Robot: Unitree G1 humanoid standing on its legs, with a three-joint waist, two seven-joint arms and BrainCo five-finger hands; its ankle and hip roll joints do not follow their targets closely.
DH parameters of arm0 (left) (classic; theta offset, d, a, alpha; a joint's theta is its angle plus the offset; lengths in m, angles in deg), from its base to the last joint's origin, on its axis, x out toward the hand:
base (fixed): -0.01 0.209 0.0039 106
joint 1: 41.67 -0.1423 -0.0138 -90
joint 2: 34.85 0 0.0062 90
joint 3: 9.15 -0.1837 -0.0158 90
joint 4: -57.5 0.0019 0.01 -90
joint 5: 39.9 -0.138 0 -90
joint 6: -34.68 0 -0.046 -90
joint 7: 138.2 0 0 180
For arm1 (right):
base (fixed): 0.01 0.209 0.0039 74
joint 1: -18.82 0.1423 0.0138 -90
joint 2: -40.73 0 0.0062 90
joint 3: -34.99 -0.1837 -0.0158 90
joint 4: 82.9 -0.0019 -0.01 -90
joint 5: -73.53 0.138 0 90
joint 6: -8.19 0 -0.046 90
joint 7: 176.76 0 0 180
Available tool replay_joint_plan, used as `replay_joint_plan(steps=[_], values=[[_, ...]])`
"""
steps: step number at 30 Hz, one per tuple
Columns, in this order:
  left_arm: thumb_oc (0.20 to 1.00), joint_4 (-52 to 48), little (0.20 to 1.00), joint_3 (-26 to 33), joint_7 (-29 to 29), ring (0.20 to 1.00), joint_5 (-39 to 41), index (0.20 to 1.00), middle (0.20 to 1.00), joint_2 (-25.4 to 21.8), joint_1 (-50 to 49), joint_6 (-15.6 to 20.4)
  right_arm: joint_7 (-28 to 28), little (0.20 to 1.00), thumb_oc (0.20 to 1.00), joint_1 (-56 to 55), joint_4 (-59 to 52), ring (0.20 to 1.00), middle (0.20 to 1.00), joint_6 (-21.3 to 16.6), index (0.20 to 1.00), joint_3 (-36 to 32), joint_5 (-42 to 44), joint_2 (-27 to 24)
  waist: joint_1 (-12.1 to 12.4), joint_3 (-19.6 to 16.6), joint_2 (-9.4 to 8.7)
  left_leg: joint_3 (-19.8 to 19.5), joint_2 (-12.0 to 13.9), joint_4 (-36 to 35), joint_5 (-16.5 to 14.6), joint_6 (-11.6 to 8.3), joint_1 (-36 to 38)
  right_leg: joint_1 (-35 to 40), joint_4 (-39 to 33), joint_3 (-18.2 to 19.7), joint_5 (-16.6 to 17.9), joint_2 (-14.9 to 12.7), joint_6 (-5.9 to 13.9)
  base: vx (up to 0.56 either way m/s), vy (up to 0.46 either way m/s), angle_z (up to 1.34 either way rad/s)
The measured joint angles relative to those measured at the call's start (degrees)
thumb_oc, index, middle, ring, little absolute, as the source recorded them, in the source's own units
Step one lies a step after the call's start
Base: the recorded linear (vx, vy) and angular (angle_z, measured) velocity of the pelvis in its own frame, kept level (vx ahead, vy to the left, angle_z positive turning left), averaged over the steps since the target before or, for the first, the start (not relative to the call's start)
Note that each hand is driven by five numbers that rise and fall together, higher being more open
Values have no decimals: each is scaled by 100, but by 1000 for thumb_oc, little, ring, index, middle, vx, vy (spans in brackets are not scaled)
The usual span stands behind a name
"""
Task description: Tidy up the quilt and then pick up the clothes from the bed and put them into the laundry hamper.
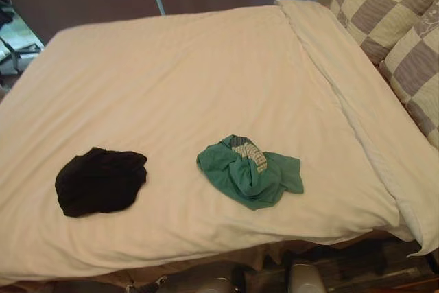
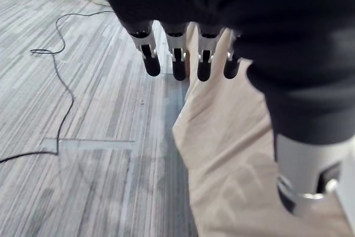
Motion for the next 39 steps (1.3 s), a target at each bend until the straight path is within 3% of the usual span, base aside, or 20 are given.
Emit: replay_joint_plan(steps=[1,4,6,9,11,13,17,19,23,24,26,27,28,31,32,33,35,36,38,39], values=[[1000,-32,1000,-48,3,1000,-5,1000,1000,63,-8,3,-19,1000,1000,39,19,1000,1000,-9,1000,43,-2,-7,12,-51,-119,-92,-36,-163,117,-29,-15,162,-511,-36,-32,143,-300,-69,10,64],[1000,-167,1000,-48,-4,1000,-38,1000,1000,203,34,0,-22,1000,1000,192,61,1000,1000,-5,1000,82,-4,-40,56,-101,-137,-202,68,-134,144,-165,-21,344,-792,-163,55,276,-278,-45,18,26],[1000,-208,1000,51,-28,1000,-33,1000,1000,124,36,11,-19,1000,1000,270,52,1000,1000,-11,1000,238,-9,-31,143,-141,-153,-135,158,405,-86,-712,-190,382,-744,-233,-57,272,-450,-30,9,-5],[1000,-364,1000,286,-192,1000,233,1000,1000,123,212,119,-19,1000,1000,287,37,1000,1000,6,1000,291,-8,-55,228,-102,-259,-100,63,1705,-56,-936,-839,429,-805,-264,46,-6,-593,-20,50,-6],[1000,-346,1000,378,-235,1000,242,1000,1000,156,212,199,-19,1000,1000,289,-21,1000,1000,-1,1000,304,-1,-110,279,-105,-112,211,524,1935,-152,-861,-954,638,-1060,-556,176,-50,-697,132,190,-15],[1000,-327,1000,583,-279,1000,220,1000,1000,156,127,246,-33,1000,1000,241,-153,1000,1000,37,1000,301,-5,-52,180,-102,-44,452,1017,1436,-128,-834,-716,871,-1308,-808,184,-64,-651,157,272,4],[1000,-327,1000,584,-470,1000,246,1000,1000,168,-129,244,-70,1000,1000,171,-268,1000,1000,189,1000,230,-18,-230,176,-142,34,267,1566,-131,429,-1012,-40,738,-1330,-352,285,-65,-444,90,333,-24],[1000,-315,1000,584,-547,1000,245,1000,1000,184,-155,231,-69,1000,1000,147,-252,1000,1000,261,1000,217,-19,-345,170,-133,77,11,1744,-191,545,-1043,121,668,-1325,-54,404,-86,-328,-34,396,-34],[1000,-113,1000,740,-657,1000,371,1000,1000,238,-224,266,-63,1000,1000,266,-127,1000,1000,200,1000,220,-122,-505,214,-161,257,-576,1684,5,768,-1110,329,281,-1070,508,588,-170,74,-227,473,-74],[1000,-108,1000,882,-673,1000,459,1000,1000,191,-140,322,-65,1000,1000,307,-85,1000,1000,161,1000,245,-125,-438,141,-59,-19,-738,1428,234,409,-1435,250,124,-1000,741,660,-432,231,-421,611,-62],[1000,-94,1000,871,-680,1000,471,1000,1000,104,22,402,-54,1000,1000,428,64,1000,1000,140,1000,245,-125,-320,202,81,-285,-859,1108,821,-56,-1256,-43,-43,-899,949,748,-733,297,-305,561,-35],[1000,-73,1000,815,-668,1000,463,1000,1000,155,170,445,-24,1000,1000,435,116,1000,1000,114,1000,241,-122,-330,184,109,-308,-772,976,1265,-721,-1047,-260,-52,-1046,996,916,-902,555,-249,563,-7],[1000,-5,1000,743,-667,1000,447,1000,1000,205,234,443,18,1000,1000,419,112,1000,1000,114,1000,241,-114,-339,146,137,-268,-654,951,1302,-978,-1097,-276,49,-1150,988,1001,-977,655,-248,546,21],[1000,-183,1000,-75,-652,1000,129,1000,1000,195,326,420,135,1000,1000,-3,87,1000,1000,41,1000,222,9,-132,242,261,-316,-812,247,1774,-1150,-569,-480,509,-1750,978,1733,-1639,302,-226,451,48],[1000,-244,1000,-137,-642,1000,128,1000,1000,172,331,431,135,1000,1000,-83,59,1000,1000,10,1000,224,7,-78,292,263,-290,-784,196,1764,-1138,-554,-518,515,-1662,945,1680,-1709,349,-177,333,39],[1000,-289,1000,-134,-641,1000,137,1000,1000,96,318,408,129,1000,1000,-114,58,1000,1000,-30,1000,224,-10,-11,325,263,-284,-687,148,1723,-1071,-433,-554,511,-1557,783,1643,-1657,319,-224,432,-10],[1000,-326,1000,74,-599,1000,150,1000,1000,-83,124,266,134,1000,1000,94,28,1000,1000,-26,1000,239,-78,147,548,277,-351,-296,92,1398,-890,-187,-543,158,-1477,-27,2313,-1698,227,-161,369,-64],[1000,-266,1000,238,-552,1000,181,1000,1000,-15,-42,171,113,1000,1000,238,-155,1000,1000,-46,1000,254,-101,147,536,342,-143,-238,192,1218,-760,-48,-520,86,-1359,-107,2175,-1508,559,-63,209,-46],[1000,-211,1000,335,-536,1000,220,1000,1000,39,-141,168,56,1000,1000,251,-243,1000,1000,-82,1000,254,-138,137,442,214,52,-328,370,709,-473,-68,-417,-4,-569,-53,1063,-913,601,-21,155,-7],[1000,-213,1000,394,-537,1000,234,1000,1000,59,-170,169,34,1000,1000,244,-242,1000,1000,-81,1000,283,-135,146,448,213,61,-350,384,509,-384,-118,-353,70,-452,-67,839,-672,620,10,56,3]])
